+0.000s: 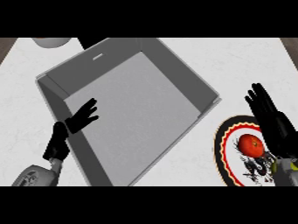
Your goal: Pick the tomato from the plate and place it in the cardboard box
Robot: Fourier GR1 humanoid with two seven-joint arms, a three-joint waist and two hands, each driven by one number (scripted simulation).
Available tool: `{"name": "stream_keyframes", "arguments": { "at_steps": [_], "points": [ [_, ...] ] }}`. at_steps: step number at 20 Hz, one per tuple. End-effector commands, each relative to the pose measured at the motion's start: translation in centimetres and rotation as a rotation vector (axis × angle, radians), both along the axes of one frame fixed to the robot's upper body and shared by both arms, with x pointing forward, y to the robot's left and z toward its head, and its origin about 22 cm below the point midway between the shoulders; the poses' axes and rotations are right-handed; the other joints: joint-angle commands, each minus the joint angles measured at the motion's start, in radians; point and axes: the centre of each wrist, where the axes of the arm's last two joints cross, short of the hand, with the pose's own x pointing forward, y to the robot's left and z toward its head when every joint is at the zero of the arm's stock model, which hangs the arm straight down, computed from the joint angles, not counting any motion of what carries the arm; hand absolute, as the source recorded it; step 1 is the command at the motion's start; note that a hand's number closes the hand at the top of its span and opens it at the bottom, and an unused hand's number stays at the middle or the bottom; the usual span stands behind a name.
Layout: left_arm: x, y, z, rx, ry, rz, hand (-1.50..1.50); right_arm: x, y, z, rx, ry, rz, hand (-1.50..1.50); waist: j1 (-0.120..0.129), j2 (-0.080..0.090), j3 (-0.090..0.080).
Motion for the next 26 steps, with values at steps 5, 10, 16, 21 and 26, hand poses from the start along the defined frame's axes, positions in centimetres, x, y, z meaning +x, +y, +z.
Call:
{"name": "stream_keyframes", "arguments": {
  "at_steps": [5, 10, 16, 21, 26],
  "points": [
    [0.6, 4.8, 3.2, 0.133, -0.172, 0.196, 0.0, 2.9, -3.0, 6.3, 0.019, -0.36, -0.291, -1.5, -0.001, -0.008, 0.001],
    [-1.0, 4.6, 2.6, 0.109, -0.152, 0.213, 0.0, -0.3, -6.7, 0.9, -0.193, -0.133, -0.786, -1.5, -0.003, -0.005, 0.001],
    [-0.4, 5.2, 4.1, 0.136, -0.161, 0.247, 0.0, -2.3, -5.2, -0.8, -0.257, -0.216, -0.685, -1.5, -0.019, -0.004, 0.0],
    [-1.4, 3.7, 3.1, 0.105, -0.162, 0.232, 0.0, -4.0, -8.9, 0.6, -0.619, -0.011, -0.528, -1.5, -0.015, -0.003, -0.004],
    [-2.1, 4.5, 3.5, 0.13, -0.18, 0.23, 0.0, -5.2, -11.1, 3.0, -0.823, 0.238, -0.297, -1.5, -0.01, -0.004, -0.005]
  ]
}}
